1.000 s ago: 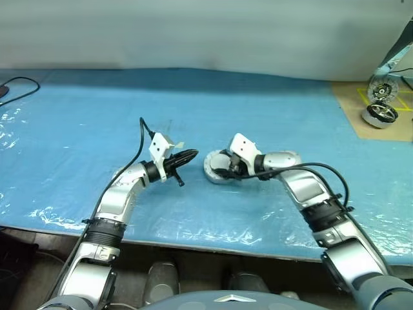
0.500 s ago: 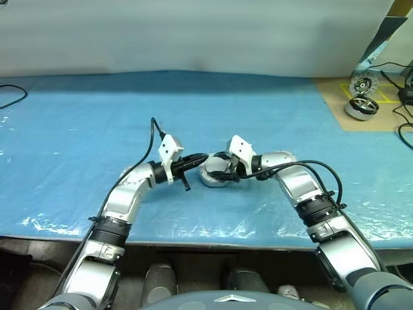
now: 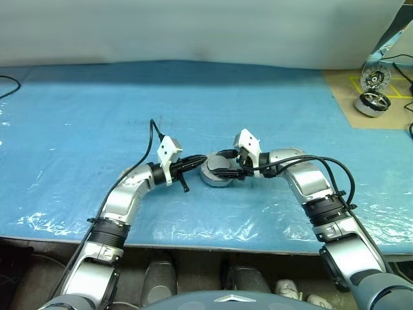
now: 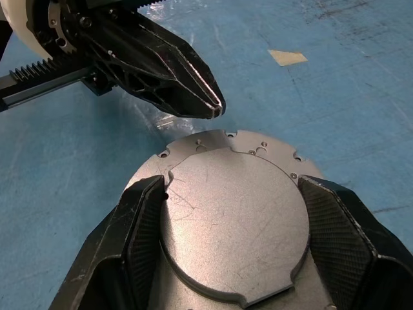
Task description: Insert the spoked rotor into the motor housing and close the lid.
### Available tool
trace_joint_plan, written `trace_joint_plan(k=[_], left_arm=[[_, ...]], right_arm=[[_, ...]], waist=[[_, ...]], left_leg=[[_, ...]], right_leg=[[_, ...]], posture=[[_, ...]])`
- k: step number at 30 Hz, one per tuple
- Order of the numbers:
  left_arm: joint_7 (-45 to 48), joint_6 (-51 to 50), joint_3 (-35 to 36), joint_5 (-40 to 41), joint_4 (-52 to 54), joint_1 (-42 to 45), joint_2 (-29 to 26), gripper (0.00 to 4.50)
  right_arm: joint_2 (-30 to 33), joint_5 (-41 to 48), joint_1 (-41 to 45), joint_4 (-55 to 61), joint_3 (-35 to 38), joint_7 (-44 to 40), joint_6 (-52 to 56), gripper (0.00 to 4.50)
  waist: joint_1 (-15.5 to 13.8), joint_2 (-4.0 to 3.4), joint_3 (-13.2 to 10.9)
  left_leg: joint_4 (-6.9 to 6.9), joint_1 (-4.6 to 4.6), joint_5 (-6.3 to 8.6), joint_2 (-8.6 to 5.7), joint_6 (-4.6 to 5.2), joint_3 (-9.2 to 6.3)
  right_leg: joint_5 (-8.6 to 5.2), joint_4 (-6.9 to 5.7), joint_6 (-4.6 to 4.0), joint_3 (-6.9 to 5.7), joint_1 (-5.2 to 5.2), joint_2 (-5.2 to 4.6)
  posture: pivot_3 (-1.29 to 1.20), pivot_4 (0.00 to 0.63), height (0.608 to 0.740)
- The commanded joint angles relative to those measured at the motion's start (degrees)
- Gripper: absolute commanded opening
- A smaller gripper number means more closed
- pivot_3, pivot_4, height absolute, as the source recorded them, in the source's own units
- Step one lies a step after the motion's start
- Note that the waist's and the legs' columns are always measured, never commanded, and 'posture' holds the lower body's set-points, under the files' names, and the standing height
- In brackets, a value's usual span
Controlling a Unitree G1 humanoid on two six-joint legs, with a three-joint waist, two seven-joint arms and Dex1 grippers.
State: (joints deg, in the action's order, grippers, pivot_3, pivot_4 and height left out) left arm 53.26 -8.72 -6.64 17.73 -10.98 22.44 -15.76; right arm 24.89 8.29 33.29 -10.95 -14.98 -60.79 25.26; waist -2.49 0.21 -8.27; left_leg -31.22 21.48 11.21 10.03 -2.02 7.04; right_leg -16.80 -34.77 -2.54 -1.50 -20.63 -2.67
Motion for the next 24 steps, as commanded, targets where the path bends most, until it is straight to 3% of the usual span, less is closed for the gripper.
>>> trace_joint_plan(k=[1,8,11,24], left_arm=[[-0.27,0.59,0.53,0.44,1.52,0.17,0.13,0.0],[-0.94,1.07,0.53,0.09,1.42,-0.02,0.28,0.0],[-1.19,1.19,0.45,0.09,1.32,-0.08,0.43,0.0],[-3.0,4.34,-1.67,-4.68,-3.48,0.76,1.34,0.0]], right_arm=[[0.53,-4.25,-1.78,-2.71,-4.84,0.89,0.56,2.95],[3.05,-15.03,-3.82,-8.38,-13.18,3.55,-6.45,2.95],[1.62,-11.34,-3.63,-7.13,-10.81,2.35,-2.09,2.95],[1.19,-8.26,-3.0,-4.32,-7.6,1.35,2.43,2.95]], waist=[[0.01,0.0,0.0],[-0.07,0.01,-0.06],[-0.08,0.01,-0.06],[-0.04,0.0,-0.06]], left_leg=[[0.0,-0.02,0.07,0.0,-0.12,-0.01],[0.17,-1.49,0.07,0.23,-0.21,-0.02],[0.26,-1.78,0.17,0.2,0.0,0.08],[0.26,-1.48,0.0,0.22,0.13,0.14]], right_leg=[[0.0,0.0,0.0,0.01,0.01,-0.01],[-0.03,0.17,0.1,0.2,1.28,-0.17],[-0.26,0.18,-0.2,0.31,1.52,-0.39],[-0.08,0.13,-0.05,0.18,1.25,-0.42]], posture=[[0.0,0.15,0.74],[0.0,0.15,0.74],[0.0,0.15,0.74],[0.0,0.15,0.74]])
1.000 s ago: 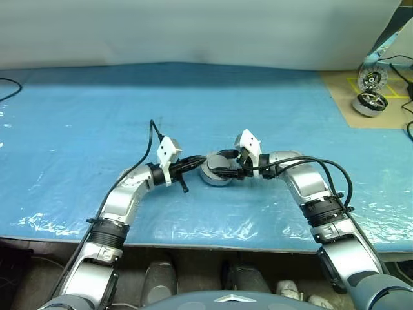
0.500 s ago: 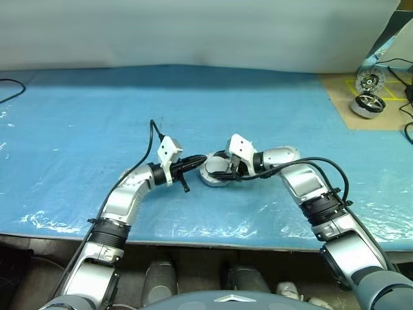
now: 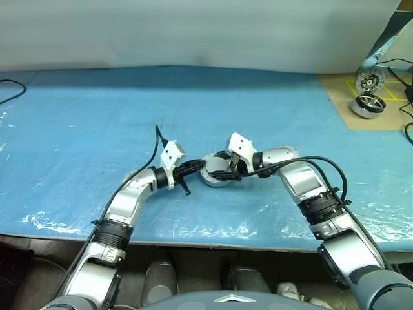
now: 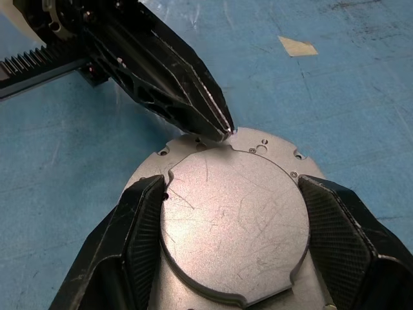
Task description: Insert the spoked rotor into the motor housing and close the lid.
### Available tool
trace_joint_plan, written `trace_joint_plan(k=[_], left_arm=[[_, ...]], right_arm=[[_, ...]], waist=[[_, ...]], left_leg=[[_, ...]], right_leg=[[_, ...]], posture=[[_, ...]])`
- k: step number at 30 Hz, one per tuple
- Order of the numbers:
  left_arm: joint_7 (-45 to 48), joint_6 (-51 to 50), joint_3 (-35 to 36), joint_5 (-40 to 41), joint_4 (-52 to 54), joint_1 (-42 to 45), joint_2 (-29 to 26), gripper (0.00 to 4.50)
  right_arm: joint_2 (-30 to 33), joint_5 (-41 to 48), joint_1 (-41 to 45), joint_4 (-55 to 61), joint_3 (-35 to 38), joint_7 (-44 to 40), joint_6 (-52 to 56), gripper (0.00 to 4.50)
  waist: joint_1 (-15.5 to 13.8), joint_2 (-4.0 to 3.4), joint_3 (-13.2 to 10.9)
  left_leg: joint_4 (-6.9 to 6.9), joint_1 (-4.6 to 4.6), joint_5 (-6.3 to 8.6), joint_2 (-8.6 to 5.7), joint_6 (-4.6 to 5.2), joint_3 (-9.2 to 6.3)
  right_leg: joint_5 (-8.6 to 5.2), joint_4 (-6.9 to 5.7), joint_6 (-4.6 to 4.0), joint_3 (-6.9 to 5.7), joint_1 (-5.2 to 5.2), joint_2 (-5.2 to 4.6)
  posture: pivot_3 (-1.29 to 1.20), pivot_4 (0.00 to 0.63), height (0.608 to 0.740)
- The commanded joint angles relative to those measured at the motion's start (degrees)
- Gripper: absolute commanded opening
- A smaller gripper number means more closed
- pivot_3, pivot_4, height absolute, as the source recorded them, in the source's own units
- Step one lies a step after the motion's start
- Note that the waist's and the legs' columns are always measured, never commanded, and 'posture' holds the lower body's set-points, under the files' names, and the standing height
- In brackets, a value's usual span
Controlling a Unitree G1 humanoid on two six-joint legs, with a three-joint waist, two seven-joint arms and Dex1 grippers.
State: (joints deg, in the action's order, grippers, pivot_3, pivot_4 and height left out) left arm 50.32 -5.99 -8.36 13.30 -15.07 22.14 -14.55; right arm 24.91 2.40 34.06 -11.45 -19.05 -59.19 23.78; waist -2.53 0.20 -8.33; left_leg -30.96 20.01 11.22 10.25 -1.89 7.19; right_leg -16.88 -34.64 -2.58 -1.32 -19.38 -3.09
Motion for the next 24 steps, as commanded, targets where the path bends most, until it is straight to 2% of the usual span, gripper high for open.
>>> trace_joint_plan(k=[1,15,24], left_arm=[[0.02,1.63,0.0,-0.29,0.59,1.05,0.25,0.0],[-0.14,3.96,-3.11,-5.98,-4.68,0.46,-1.87,0.0],[1.44,4.17,-2.31,-3.01,-3.89,-0.35,-1.14,0.0]], right_arm=[[1.24,-2.53,-3.84,-3.8,-3.62,-0.23,3.8,2.95],[1.1,-2.19,-3.86,-3.74,-3.19,0.03,3.47,2.95],[1.16,-2.46,-3.98,-4.28,-3.13,0.17,2.93,2.95]], waist=[[0.0,-0.01,0.0],[-0.02,-0.02,-0.01],[-0.12,-0.04,0.0]], left_leg=[[0.0,0.0,0.0,0.01,0.0,0.0],[0.01,-0.05,0.01,0.0,0.0,0.0],[0.01,-0.07,0.02,0.01,0.01,0.0]], right_leg=[[0.0,0.0,0.0,-0.01,0.0,0.0],[-0.12,0.01,-0.2,-0.02,0.08,-0.02],[-0.13,0.03,-0.21,-0.01,0.1,-0.02]], posture=[[0.0,0.15,0.74],[0.0,0.15,0.74],[0.0,0.15,0.74]])
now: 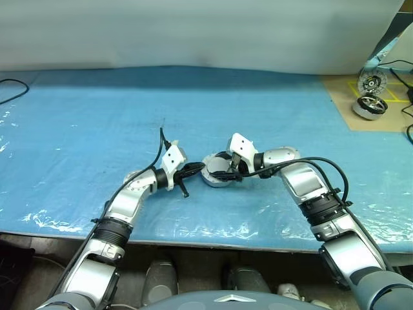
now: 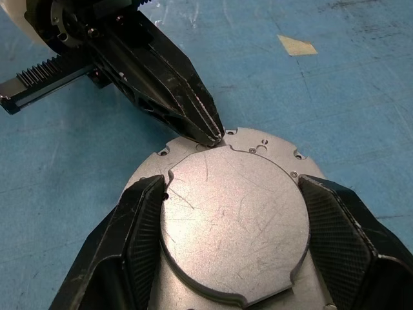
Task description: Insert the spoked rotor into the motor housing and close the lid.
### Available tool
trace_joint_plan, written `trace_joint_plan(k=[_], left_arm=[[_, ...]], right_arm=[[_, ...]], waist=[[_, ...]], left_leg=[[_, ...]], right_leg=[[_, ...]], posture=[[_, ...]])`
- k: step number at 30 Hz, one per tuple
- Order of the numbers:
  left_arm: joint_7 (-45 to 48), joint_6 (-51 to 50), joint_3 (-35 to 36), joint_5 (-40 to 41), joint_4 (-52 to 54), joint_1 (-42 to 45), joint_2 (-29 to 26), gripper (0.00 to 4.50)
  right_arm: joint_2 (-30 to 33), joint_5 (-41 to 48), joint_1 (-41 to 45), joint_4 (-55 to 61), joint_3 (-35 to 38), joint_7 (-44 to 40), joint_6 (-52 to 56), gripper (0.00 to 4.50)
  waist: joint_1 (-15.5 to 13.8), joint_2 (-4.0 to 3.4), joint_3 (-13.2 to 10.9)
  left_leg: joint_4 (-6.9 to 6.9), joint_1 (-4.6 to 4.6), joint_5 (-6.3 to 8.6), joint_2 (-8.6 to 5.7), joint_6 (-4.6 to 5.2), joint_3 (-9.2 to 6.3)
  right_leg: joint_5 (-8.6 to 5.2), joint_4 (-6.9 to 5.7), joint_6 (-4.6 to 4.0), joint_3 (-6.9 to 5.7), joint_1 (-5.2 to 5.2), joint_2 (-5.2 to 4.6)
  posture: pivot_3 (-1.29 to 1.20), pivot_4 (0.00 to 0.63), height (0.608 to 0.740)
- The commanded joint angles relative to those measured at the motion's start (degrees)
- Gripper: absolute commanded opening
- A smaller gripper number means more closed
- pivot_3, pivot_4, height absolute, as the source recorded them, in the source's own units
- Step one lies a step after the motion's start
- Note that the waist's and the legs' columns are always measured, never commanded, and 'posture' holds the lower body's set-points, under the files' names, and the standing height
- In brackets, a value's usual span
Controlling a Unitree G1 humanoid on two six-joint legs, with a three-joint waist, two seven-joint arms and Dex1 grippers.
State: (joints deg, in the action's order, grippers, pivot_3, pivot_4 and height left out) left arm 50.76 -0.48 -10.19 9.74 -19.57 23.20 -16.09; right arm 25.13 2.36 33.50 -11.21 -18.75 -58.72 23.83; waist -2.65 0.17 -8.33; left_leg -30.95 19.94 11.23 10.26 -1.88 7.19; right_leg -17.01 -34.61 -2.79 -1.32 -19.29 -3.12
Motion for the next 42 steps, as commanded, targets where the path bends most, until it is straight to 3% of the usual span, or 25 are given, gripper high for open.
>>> trace_joint_plan(k=[1,9,13,14,20,27,36,42], left_arm=[[1.11,-1.66,-0.64,1.03,1.27,-1.49,0.93,0.0],[2.0,-2.57,-0.79,1.73,1.72,-1.01,2.13,0.0],[2.12,-1.0,-0.3,0.78,-0.57,-0.54,1.47,0.0],[2.14,-0.74,-0.28,0.65,-0.85,-0.58,1.45,0.0],[2.05,0.75,-0.83,-0.19,-2.31,-0.69,1.62,0.0],[2.21,1.32,-0.93,-0.48,-2.95,-0.5,1.53,0.0],[2.18,1.25,-1.1,-0.61,-2.19,-1.18,1.44,0.0],[2.72,1.13,-1.37,-0.64,-2.0,-1.24,1.34,0.0]], right_arm=[[0.94,-2.45,-3.41,-4.51,-3.44,-0.27,2.88,2.95],[1.14,-2.67,-3.45,-4.29,-2.93,0.07,-0.57,2.95],[-0.1,-0.65,-2.96,-3.82,-0.18,1.41,-1.44,4.29],[-0.21,1.32,-2.55,-2.56,1.24,0.55,0.21,4.34],[-0.19,10.64,-0.75,5.05,8.87,-1.45,5.31,4.34],[1.06,16.24,-1.93,13.49,12.78,-0.55,10.06,4.34],[0.6,29.71,-5.54,12.57,23.64,6.21,35.49,4.34],[-0.2,33.89,-8.36,10.5,29.86,11.25,40.43,4.34]], waist=[[0.0,-0.01,0.0],[-0.13,-0.03,-0.01],[-0.16,-0.04,-0.03],[-0.17,-0.09,-0.06],[-0.43,-0.11,-0.38],[-1.21,-0.1,-0.41],[-1.5,-0.08,-0.42],[-1.52,-0.09,-0.42]], left_leg=[[0.0,0.01,0.0,0.0,0.0,0.0],[0.01,0.01,0.06,-0.01,0.11,0.0],[0.01,0.05,0.06,-0.01,0.11,0.0],[0.02,0.06,0.06,-0.01,0.11,0.0],[0.01,0.26,0.04,-0.04,0.09,0.0],[-0.14,1.18,-0.15,-0.09,0.14,-0.06],[-0.14,1.14,-0.07,-0.32,-0.11,-0.18],[-0.15,1.07,-0.08,-0.33,-0.13,-0.18]], right_leg=[[0.0,0.0,0.0,0.0,0.0,0.0],[-0.01,0.02,-0.01,0.0,-0.01,-0.01],[0.0,0.07,0.0,0.0,-0.04,-0.01],[0.0,0.08,0.0,0.0,-0.04,-0.01],[0.05,0.06,0.09,-0.01,-0.23,-0.03],[0.24,-0.13,0.35,-0.09,-1.05,0.02],[0.32,-0.1,0.51,-0.09,-0.97,-0.01],[0.32,-0.12,0.51,-0.1,-0.91,-0.01]], posture=[[0.0,0.15,0.74],[0.0,0.15,0.74],[0.0,0.15,0.74],[0.0,0.15,0.74],[0.0,0.15,0.74],[0.0,0.15,0.74],[0.0,0.15,0.74],[0.0,0.15,0.74]])
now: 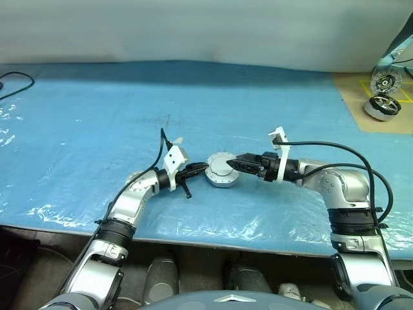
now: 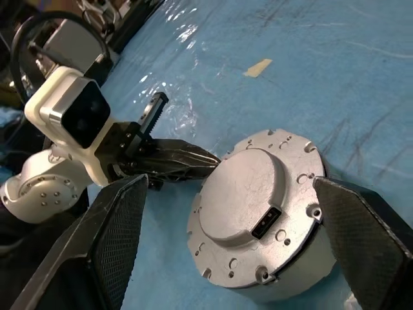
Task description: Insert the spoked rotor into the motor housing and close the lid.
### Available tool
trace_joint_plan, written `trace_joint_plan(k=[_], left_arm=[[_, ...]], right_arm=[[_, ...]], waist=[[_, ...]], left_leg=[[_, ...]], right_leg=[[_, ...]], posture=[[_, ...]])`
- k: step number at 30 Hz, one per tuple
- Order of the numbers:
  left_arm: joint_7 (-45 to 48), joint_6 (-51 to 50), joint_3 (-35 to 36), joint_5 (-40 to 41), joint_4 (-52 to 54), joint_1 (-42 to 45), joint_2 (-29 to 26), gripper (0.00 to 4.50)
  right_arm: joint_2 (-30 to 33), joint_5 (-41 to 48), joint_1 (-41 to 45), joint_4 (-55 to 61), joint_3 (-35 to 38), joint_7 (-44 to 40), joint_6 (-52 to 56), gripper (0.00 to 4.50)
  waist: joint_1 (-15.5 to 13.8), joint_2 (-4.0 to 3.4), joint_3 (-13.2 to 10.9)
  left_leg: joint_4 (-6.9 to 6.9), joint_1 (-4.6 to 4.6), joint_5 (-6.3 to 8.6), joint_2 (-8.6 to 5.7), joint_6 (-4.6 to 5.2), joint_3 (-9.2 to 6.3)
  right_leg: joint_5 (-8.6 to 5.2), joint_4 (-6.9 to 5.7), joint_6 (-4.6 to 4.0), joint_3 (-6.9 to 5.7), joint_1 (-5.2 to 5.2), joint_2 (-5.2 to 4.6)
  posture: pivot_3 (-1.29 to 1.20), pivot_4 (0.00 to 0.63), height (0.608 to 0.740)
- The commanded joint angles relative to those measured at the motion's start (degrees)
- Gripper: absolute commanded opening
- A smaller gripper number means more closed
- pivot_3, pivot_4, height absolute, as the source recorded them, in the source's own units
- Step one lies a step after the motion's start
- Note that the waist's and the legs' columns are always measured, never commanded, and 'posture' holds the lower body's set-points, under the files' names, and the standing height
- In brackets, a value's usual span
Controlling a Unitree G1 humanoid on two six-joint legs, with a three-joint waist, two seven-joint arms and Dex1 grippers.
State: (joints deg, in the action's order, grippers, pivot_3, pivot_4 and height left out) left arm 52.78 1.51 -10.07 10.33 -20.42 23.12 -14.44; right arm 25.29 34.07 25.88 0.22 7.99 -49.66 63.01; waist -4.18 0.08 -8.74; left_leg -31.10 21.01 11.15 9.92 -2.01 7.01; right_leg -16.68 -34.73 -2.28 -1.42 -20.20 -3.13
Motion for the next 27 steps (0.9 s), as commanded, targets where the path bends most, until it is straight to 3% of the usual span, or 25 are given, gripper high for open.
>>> trace_joint_plan(k=[1,12,24,27], left_arm=[[0.74,-0.83,-1.48,-1.27,-1.34,-0.97,-0.3,0.0],[1.04,-1.71,-1.73,-1.11,0.47,-1.42,-0.59,0.0],[1.07,-3.25,-1.58,-1.04,2.0,-1.49,-1.58,0.0],[1.17,-2.84,-1.66,-1.19,1.33,-1.37,-1.58,0.0]], right_arm=[[-0.34,2.18,-1.19,-1.43,3.31,2.67,1.3,4.34],[-1.99,3.68,-4.35,-4.44,3.91,5.87,1.66,4.34],[-10.22,6.7,-2.95,-4.12,4.1,10.01,0.51,4.34],[-11.25,6.71,-2.75,-4.4,3.72,10.61,0.22,3.75]], waist=[[0.0,0.0,0.0],[-0.27,0.0,0.0],[-0.24,-0.01,0.0],[-0.24,-0.01,0.0]], left_leg=[[0.0,0.0,-0.01,0.0,-0.02,0.0],[-0.04,0.03,-0.02,-0.02,-0.03,0.02],[-0.06,0.06,-0.03,-0.01,-0.03,0.02],[-0.07,0.07,-0.03,-0.02,-0.03,0.02]], right_leg=[[0.0,-0.01,0.0,0.0,0.0,0.0],[0.0,-0.02,0.0,-0.02,0.01,-0.01],[0.0,-0.05,0.0,-0.03,-0.01,-0.02],[0.0,-0.04,0.0,-0.03,-0.01,-0.04]], posture=[[0.0,0.15,0.74],[0.0,0.15,0.74],[0.0,0.15,0.74],[0.0,0.15,0.74]])
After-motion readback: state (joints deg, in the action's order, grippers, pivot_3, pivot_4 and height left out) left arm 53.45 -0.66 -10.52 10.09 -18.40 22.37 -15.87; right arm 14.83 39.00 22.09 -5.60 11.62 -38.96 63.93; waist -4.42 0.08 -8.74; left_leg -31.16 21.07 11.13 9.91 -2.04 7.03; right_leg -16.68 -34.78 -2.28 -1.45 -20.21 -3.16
